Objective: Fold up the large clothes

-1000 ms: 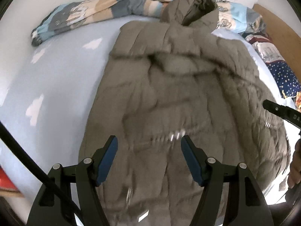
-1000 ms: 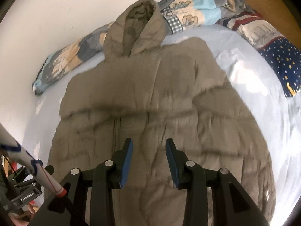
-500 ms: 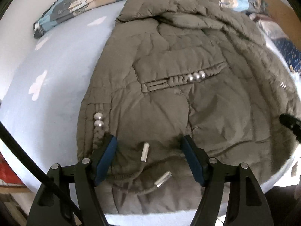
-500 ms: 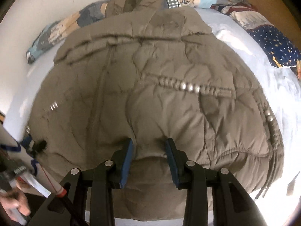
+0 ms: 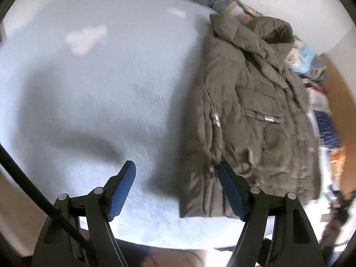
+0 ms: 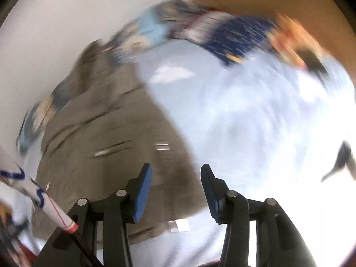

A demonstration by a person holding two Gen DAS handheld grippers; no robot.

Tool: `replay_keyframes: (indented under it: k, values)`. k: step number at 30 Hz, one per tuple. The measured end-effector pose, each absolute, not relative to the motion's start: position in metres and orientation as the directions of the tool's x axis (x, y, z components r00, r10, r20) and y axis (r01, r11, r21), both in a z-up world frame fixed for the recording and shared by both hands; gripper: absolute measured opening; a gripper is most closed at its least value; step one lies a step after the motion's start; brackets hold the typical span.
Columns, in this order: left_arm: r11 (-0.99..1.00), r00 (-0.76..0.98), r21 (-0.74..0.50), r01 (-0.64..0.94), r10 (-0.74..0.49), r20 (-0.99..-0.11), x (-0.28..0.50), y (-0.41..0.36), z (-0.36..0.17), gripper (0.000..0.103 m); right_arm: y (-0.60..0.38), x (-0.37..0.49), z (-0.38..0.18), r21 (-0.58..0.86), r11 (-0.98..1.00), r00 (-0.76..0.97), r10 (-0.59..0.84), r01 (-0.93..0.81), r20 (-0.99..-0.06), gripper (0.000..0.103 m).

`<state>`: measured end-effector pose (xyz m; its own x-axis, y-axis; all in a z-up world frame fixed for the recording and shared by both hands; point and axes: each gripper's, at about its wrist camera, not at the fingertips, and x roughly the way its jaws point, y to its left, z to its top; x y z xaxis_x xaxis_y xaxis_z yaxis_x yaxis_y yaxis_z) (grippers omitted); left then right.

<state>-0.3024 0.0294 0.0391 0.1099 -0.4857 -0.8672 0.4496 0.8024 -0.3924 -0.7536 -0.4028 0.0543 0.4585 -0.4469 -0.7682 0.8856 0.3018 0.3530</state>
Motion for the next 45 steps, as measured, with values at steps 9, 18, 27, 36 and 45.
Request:
replay_keyframes:
  k: [9,18,27,36,45]
  values:
    - [0.719,-0.034,-0.526,0.454,-0.576,-0.817,-0.314,0.016,0.025,0.075,-0.416,-0.755,0.015,0.481,0.203,0.522,-0.324,0.853,-0.789,0.053]
    - [0.723,0.026,-0.457,0.518,-0.547,-0.837,-0.319,0.003,0.032,0.031,-0.396,-0.726,0.012,0.423,0.344,0.523,-0.290,0.838,-0.801,0.013]
    - [0.763,0.114,-0.402,0.507,-0.521,-0.846,-0.315,0.012,0.045,0.027,-0.361,-0.713,0.013,0.456,0.421,0.569,-0.196,0.784,-0.798,0.011]
    - [0.754,0.133,-0.344,0.559,-0.491,-0.861,-0.328,0.001,0.050,0.027,-0.363,-0.729,0.015,0.427,0.396,0.537,-0.226,0.813,-0.813,0.010]
    - [0.837,0.317,-0.258,0.483,-0.441,-0.839,-0.313,0.024,0.070,0.043,-0.374,-0.732,0.027,0.329,0.344,0.438,-0.314,0.879,-0.842,0.036]
